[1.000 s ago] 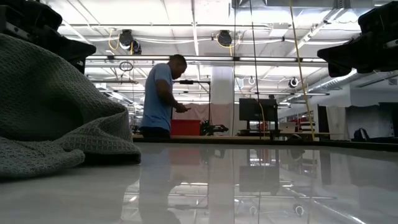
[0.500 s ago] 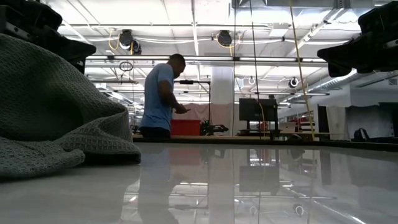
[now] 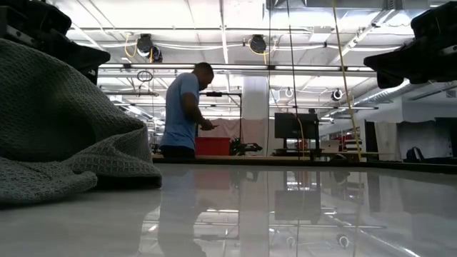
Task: Roll towel
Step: Roll the gray towel
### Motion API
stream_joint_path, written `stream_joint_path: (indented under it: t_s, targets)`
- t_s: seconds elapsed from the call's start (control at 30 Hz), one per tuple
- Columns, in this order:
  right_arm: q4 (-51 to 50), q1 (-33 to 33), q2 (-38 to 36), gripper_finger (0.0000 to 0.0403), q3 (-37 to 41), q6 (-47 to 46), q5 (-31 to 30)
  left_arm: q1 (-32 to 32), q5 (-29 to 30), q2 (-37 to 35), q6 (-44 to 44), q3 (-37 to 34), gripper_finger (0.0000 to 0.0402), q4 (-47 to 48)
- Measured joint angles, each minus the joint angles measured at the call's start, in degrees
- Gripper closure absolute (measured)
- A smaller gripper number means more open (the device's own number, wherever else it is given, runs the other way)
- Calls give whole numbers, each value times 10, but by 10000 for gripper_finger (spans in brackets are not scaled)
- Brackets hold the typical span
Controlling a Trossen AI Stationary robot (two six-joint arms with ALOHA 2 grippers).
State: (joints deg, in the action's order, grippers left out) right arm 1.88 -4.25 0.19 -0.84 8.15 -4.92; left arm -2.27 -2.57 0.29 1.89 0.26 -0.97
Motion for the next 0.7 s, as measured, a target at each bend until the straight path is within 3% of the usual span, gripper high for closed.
stream_joint_path:
  t_s: [0.4,0.57,0.7]
  targets:
    - [50,2,0,401,0,-2,-43,0,0,0,0,0,399,0]
    - [66,2,0,401,0,-195,-104,0,0,0,0,0,399,0]
    - [69,-2,3,402,-34,-136,-86,0,0,0,0,0,399,0]
